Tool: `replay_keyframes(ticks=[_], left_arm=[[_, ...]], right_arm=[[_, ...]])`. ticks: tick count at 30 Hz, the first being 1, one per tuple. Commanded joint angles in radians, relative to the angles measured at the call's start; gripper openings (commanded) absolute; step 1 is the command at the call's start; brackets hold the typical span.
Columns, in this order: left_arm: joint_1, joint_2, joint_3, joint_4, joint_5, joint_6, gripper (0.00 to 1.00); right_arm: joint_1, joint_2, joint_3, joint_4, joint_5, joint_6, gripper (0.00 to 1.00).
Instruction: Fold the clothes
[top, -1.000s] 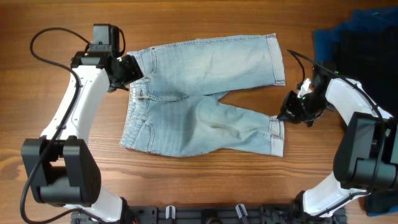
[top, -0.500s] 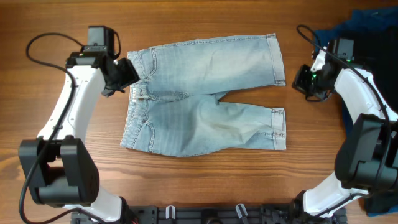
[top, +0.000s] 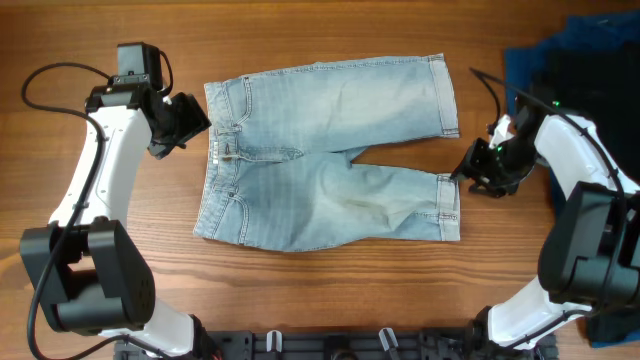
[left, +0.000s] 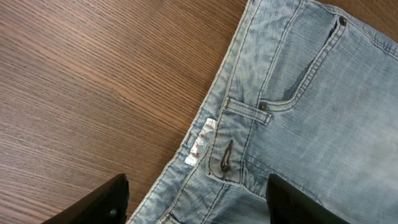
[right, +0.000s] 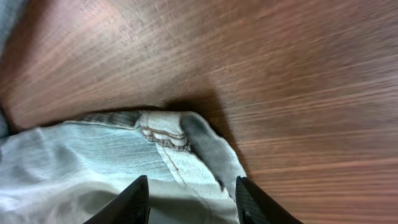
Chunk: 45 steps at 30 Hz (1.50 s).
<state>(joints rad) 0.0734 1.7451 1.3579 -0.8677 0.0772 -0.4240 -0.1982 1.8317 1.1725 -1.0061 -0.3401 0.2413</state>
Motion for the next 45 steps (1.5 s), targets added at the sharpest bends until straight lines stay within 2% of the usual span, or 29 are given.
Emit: replay_keyframes(ticks=[1,10,16,20,23,24,26,27,33,41,45], left_arm=[[0.003,0.008,-0.003,0.003,0.009,-0.01,0.71],[0.003,0.008,-0.003,0.002,0.013,-0.01,0.71],[0.003,0.008,-0.003,-0.002,0.013,-0.01,0.71],[0.003,0.008,-0.003,-0.01,0.013,-0.01,0.71],[0.003,0.008,-0.003,-0.012,0.013,-0.01,0.71],[0.003,0.008,-0.003,-0.012,0.013,-0.01,0.71],[0.003,0.008,-0.003,-0.012,0.013,-0.01,0.71],[0.003,0.008,-0.003,-0.012,0.012,-0.01,0.71],[0.003,0.008,-0.003,-0.012,0.012,-0.01,0.71],[0.003,0.008,-0.003,-0.013,0.012,-0.01,0.71],[0.003,0.008,-0.003,-0.012,0.012,-0.009,0.71]], right_arm=[[-0.001,0.008,-0.086,0.06,-0.108,0.019,0.45],[-0.001,0.008,-0.136,0.151,-0.14,0.019,0.45],[-0.002,0.008,-0.136,0.301,-0.172,0.021,0.45],[-0.002,0.008,-0.136,0.373,-0.339,0.021,0.34],[-0.002,0.008,-0.136,0.385,-0.332,0.019,0.33],[-0.002,0.008,-0.136,0.384,-0.314,0.007,0.29],[-0.002,0.008,-0.136,0.378,-0.303,-0.019,0.07],[-0.002,0.008,-0.136,0.377,-0.298,-0.024,0.04],[-0.003,0.008,-0.136,0.426,-0.168,-0.033,0.05],[-0.02,0.008,-0.136,0.68,-0.069,-0.078,0.04],[-0.02,0.008,-0.136,0.771,0.064,-0.085,0.04]])
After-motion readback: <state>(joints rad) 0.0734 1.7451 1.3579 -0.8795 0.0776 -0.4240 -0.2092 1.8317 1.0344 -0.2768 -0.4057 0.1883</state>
